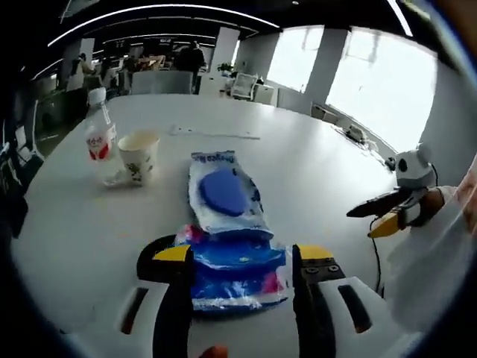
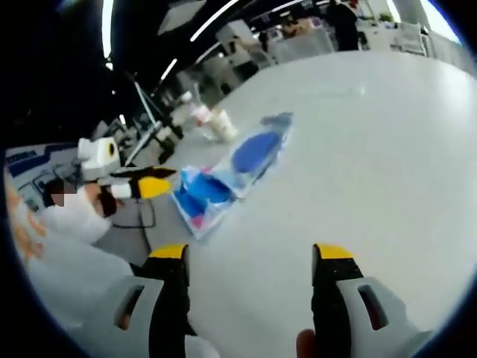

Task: Arrange the tabletop items into an orderly group along one side of the table until the central work area is clear of visible clutter.

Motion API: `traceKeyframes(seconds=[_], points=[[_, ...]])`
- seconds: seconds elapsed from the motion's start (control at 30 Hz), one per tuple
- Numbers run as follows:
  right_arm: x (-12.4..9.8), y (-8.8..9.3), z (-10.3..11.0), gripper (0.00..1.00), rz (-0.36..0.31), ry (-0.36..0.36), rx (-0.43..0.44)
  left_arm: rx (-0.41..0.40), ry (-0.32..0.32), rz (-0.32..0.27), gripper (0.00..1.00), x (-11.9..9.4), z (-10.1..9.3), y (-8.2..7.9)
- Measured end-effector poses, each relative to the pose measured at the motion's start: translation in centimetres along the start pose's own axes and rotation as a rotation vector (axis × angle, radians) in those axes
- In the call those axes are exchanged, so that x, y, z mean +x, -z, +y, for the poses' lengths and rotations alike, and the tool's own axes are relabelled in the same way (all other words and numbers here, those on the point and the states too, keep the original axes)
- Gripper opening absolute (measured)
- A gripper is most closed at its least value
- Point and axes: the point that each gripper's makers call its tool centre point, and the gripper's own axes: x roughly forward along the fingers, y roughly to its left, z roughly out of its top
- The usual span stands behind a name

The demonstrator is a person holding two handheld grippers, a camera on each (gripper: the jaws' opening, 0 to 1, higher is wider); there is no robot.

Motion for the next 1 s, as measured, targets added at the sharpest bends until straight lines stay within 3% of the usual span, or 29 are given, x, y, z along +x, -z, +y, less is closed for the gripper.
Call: traceKeyframes(seconds=[0.07, 0.23, 0.3, 0.5, 0.77, 1.0], points=[[0.3, -1.0, -0.2, 0.65, 0.007, -0.005, -0.027, -0.056, 0.014, -0.010, 0.49, 0.5, -0.3, 0.1], [0.8, -4.1, -1.4, 0.65, 0.017, -0.009, -0.102, -0.073, 0.014, 0.012, 0.50, 1.1, -1.1, 0.6], [0.9, -5.6, -2.0, 0.65, 0.021, -0.009, -0.143, -0.073, 0.004, 0.023, 0.50, 1.2, -1.0, 0.9], [1.2, -9.2, -3.0, 0.64, 0.049, -0.027, -0.230, -0.179, 0.000, 0.005, 0.49, 1.5, -0.5, 0.8], [2.6, -13.7, -4.4, 0.64, 0.075, -0.022, -0.322, -0.184, 0.015, 0.022, 0.49, 2.7, -1.9, 0.4], [4.6, -16.3, -4.8, 0.62, 0.126, -0.038, -0.419, -0.144, 0.031, 0.061, 0.49, 3.5, -3.1, 0.6]])
